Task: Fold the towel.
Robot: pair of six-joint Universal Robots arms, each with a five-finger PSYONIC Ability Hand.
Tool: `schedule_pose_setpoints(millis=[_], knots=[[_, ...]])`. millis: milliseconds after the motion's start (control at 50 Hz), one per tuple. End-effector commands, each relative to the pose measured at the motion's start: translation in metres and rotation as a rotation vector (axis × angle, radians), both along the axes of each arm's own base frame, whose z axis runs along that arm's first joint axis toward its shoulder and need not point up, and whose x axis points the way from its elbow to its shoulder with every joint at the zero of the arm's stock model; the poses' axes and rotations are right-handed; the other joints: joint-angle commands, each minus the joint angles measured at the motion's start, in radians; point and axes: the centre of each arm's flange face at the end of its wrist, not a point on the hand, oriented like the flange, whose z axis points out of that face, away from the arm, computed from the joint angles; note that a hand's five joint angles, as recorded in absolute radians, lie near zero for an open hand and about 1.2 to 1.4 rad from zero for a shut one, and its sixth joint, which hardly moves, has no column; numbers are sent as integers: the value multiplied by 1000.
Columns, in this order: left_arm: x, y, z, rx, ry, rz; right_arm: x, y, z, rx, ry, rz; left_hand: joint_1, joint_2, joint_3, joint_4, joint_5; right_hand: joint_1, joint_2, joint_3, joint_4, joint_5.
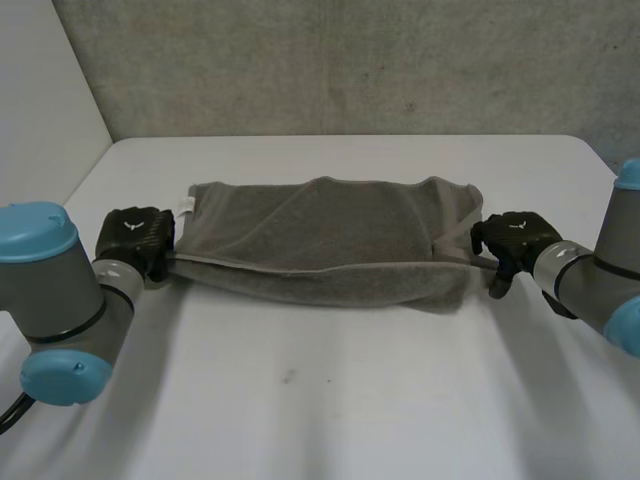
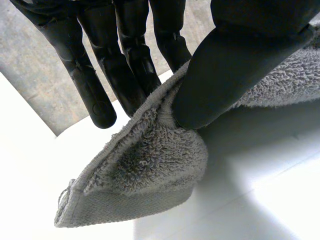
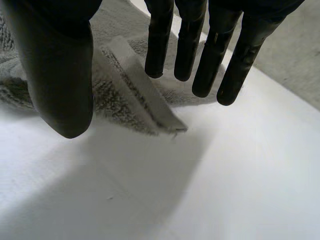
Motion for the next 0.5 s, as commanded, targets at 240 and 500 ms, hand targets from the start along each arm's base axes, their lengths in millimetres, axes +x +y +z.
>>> schedule_pose_setpoints(millis=[240, 500], knots=[[1, 0, 0, 1, 0, 1, 1, -12, -14, 125, -121, -15, 205, 178, 179, 177, 198, 211, 189, 202, 195, 224], [1, 1, -1, 4, -1, 3, 3, -6, -18, 158, -127, -18, 205, 178, 179, 177, 198, 48, 25, 38, 32, 61]])
